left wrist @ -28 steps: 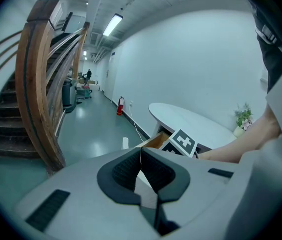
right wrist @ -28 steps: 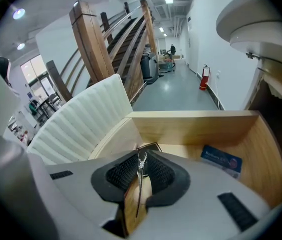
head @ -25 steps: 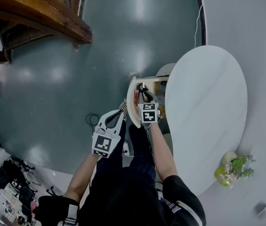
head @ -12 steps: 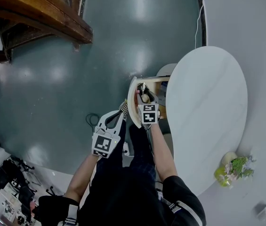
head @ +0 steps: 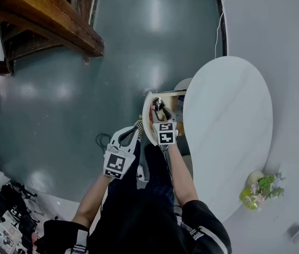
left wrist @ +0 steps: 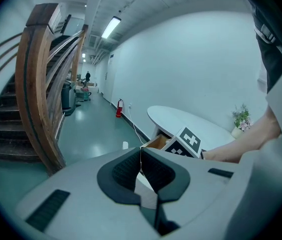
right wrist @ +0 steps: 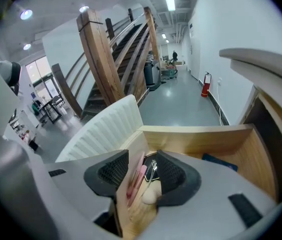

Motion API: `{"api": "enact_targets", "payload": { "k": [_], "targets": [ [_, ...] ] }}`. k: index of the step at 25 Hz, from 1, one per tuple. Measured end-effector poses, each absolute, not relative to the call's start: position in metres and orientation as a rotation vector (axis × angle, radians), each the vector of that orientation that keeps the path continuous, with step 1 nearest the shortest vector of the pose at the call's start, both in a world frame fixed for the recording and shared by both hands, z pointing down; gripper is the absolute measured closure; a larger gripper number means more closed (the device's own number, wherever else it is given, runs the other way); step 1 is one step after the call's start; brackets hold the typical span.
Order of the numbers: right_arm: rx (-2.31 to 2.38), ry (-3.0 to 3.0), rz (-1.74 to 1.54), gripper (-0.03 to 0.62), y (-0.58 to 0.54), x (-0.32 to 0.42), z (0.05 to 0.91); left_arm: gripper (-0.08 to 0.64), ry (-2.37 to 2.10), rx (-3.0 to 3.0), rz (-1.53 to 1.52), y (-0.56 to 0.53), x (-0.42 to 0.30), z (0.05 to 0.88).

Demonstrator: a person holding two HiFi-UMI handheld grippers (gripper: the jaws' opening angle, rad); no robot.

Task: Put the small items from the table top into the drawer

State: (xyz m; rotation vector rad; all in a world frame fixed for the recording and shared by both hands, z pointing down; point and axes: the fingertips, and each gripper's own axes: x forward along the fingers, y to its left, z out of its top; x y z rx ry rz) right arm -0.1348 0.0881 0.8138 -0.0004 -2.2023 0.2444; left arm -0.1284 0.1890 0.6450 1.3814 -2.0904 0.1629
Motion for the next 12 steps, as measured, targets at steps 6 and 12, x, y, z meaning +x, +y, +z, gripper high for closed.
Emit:
{"api": "enact_targets", "payload": {
  "k": [6,12],
  "targets": [
    [0.001,-2.263,0.254,0.419,0.095,-0.138,0.777,0.540,-2.125,1.401,0.160,0.188,-0.132,0.622],
    [0.042,-2.338,0.219,0.523,0.095,-0.137,0.727,0.540,-2.153,1.430,0.169,0.189,-0.132,0.591]
  ]
}}
